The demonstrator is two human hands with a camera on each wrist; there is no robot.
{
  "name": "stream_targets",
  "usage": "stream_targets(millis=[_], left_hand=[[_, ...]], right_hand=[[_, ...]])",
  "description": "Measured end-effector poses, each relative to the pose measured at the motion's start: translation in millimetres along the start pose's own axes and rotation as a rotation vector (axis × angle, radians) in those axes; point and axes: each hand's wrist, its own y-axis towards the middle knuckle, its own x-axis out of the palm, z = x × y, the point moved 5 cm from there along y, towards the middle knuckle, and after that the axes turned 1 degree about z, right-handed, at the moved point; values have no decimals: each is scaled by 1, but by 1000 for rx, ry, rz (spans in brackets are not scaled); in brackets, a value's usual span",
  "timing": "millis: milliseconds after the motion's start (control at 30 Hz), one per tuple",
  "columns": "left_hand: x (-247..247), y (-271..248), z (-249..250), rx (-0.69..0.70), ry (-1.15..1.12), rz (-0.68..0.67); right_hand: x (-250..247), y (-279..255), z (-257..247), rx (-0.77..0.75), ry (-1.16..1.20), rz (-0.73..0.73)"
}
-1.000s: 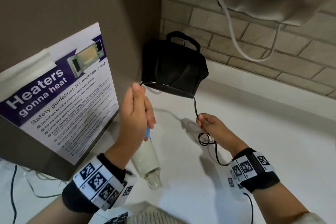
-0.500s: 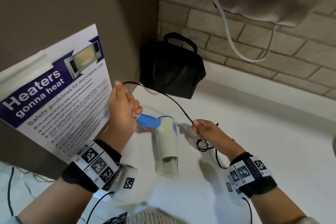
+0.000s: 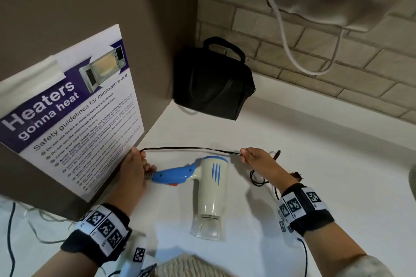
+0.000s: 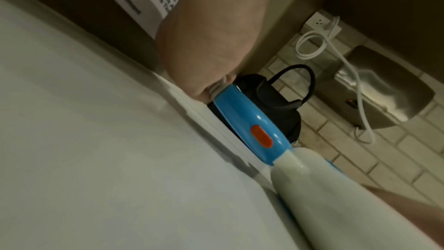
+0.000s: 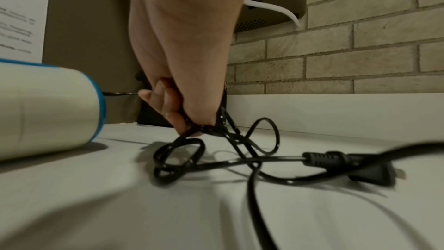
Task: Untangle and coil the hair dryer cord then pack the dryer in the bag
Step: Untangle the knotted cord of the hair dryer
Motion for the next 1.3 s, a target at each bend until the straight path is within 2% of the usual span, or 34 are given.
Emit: stream_targets(millis=[133,200,300,400,533,600,700,800,867,933,1000,1067,1167,1300], left_hand=[[-6,11,-5,3,343,-37],[-2,11,-1,74,601,-72],[11,-1,14,241,1142,-75],[26,-10,21,289,1338,-88],[37,-19,28,337,1327,-143],[45,-34,37,526,1343,-184],[68,-79,57,890,1257,-368],[92,-125,71,1002,1208,-539],[107,-148,77,992,1174,-624],[112,-148,80,734,961,-615],[110,-148,80,459,793,-666],[110,-151,83,507,773,-726],[105,-148,97,620,756,-669],[104,-144,104,609,662,-689]], right_hand=[[-12,-5,-24,-53,-157,57],[-18,-11,-40,-88,-215,57],[-25,-22,-67,-138,-248,34],[-28,-34,-90,-180,-206,17],[-29,-46,-112,-227,-209,9],[-31,-52,-119,-241,-214,17],[-32,-60,-130,-285,-239,40],[-26,-67,-144,-351,-260,59],[-20,-72,-151,-419,-295,51],[-19,-75,-154,-438,-311,22],[-24,-77,-154,-423,-255,-26],[-28,-79,-154,-404,-152,-96],[-31,-80,-152,-342,79,-188],[-29,-75,-150,-337,175,-212]])
